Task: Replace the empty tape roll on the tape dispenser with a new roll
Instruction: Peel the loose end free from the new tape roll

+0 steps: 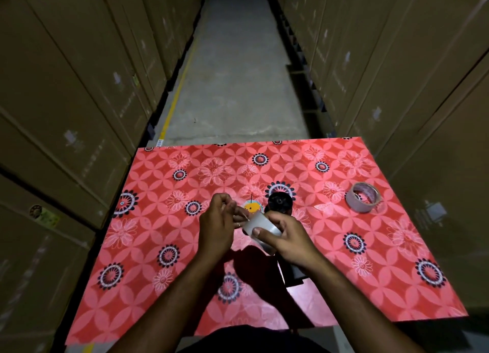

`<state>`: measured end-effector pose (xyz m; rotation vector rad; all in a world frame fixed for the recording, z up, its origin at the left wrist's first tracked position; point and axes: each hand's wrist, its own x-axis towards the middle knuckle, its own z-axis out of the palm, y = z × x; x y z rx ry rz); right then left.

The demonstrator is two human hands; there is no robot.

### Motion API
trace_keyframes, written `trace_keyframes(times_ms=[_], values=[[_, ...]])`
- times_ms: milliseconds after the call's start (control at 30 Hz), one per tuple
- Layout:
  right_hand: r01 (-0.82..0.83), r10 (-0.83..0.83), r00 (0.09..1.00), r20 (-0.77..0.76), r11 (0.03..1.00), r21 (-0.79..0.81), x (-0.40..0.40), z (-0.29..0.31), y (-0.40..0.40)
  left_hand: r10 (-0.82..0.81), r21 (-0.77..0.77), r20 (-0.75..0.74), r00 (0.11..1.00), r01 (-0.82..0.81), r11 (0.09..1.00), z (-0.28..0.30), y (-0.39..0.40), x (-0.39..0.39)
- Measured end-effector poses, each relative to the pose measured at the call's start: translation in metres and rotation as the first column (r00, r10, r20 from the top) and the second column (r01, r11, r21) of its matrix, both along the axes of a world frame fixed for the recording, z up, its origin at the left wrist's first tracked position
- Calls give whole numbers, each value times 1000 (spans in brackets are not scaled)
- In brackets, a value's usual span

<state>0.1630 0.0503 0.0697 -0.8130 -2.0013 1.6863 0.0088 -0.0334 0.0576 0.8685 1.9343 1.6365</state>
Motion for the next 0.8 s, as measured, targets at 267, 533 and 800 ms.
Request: trace_keyframes(times_ms=[267,533,800], values=[[59,-67,994,86,995,84,12,-15,14,-46,134,364,930,-4,991,6,4,4],[162,-127,979,158,958,-235,20,-22,29,-10,76,310,951,-14,997,-13,13,5],[153,-134,979,155,980,-124,24,-30,54,28,62,448,893,-62,996,-23,22,-2]])
